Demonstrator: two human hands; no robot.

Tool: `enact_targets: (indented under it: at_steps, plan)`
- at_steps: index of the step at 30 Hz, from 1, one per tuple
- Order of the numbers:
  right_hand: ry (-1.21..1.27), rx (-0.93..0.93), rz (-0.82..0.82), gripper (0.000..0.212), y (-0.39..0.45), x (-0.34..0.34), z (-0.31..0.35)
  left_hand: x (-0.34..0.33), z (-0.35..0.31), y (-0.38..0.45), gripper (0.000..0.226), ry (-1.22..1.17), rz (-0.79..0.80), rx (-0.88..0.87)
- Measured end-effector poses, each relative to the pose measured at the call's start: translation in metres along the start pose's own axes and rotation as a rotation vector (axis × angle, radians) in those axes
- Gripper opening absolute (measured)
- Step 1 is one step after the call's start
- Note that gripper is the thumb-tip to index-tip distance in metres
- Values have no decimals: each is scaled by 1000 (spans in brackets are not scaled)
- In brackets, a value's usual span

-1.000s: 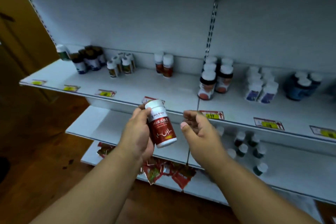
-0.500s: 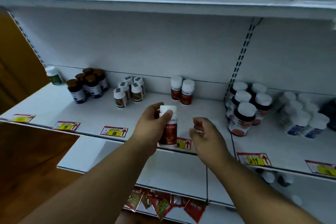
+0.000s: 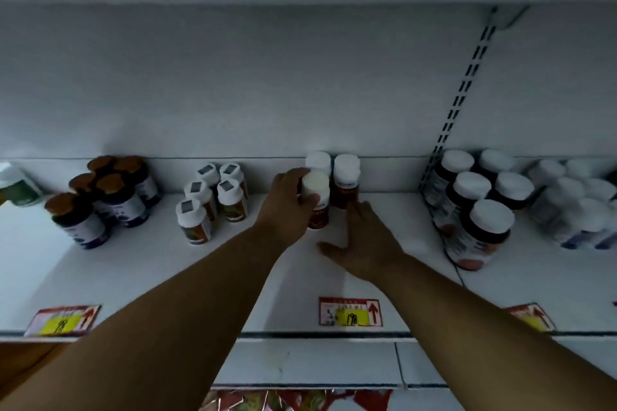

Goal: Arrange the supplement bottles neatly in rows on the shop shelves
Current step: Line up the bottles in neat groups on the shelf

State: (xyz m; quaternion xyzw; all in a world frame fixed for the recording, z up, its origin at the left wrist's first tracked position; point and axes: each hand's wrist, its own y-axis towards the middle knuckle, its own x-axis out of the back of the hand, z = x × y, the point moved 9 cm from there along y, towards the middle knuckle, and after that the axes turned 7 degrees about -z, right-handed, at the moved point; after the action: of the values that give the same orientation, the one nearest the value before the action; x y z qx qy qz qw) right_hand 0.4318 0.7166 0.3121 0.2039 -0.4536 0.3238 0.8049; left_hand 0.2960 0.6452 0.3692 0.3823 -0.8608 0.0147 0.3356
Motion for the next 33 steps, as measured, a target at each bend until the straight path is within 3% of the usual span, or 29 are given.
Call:
enact_targets:
  at_steps: [8,17,24,33]
  plan:
    - [-240,-147,-21,107,0,-27,-1,-14,0,16,49,-24,96,-160]
    - [-302,-203,24,102,-1,-27,5,-15,15,9,38,-21,115,-77]
    - [-285,-145,59,95,-18,-22,4,-1,18,-46,46,71,54,-32]
    - [-79,-140,-193,77,-142,40,-17,-21,-41,-151,45,14,108,-178]
